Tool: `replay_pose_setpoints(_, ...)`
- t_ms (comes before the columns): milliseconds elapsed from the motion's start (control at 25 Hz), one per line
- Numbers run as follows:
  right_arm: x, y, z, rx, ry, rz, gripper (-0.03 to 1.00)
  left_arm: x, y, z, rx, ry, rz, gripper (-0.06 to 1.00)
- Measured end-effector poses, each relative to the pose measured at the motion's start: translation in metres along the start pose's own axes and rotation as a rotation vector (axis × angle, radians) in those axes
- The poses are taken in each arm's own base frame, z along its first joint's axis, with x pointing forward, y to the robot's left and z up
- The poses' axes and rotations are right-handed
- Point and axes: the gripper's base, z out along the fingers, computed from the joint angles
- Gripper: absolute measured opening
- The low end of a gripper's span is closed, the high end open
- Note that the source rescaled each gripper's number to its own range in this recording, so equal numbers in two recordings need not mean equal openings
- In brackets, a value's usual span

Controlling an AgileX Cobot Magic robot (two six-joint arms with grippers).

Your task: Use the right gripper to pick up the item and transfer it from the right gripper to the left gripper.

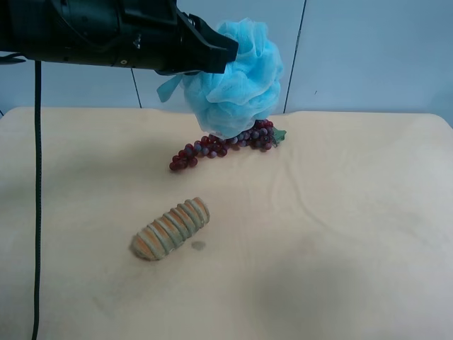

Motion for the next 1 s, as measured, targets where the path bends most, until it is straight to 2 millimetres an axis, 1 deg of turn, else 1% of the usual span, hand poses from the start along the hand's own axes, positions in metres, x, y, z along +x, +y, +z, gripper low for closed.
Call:
replay_pose_setpoints(520,0.004,-0.002,-0.004,0.032,-0.025,0.032,1.00,0.000,0.002,0.000,-0.019,0.004,0.000,0.00)
replay_pose_setpoints(600,0.006,-0.001,-0.008,0.043,-0.052,0.037,1.00,0.000,0.002,0.000,-0.019,0.004,-0.001,0.00)
replay_pose_setpoints(680,0.012,0.000,-0.016,0.071,-0.110,0.046,1.00,0.000,0.002,0.000,-0.019,0.004,-0.001,0.00)
replay_pose_setpoints(760,0.017,0.002,-0.022,0.124,-0.156,0.070,1.00,0.000,0.002,0.000,-0.021,0.005,-0.001,0.00)
replay_pose_setpoints(880,0.017,0.003,-0.022,0.167,-0.161,0.094,1.00,0.000,0.002,0.000,-0.025,0.004,-0.006,0.00)
replay_pose_setpoints(1000,0.017,0.003,-0.022,0.174,-0.161,0.097,1.00,-0.002,0.003,-0.003,-0.039,-0.001,-0.004,0.00)
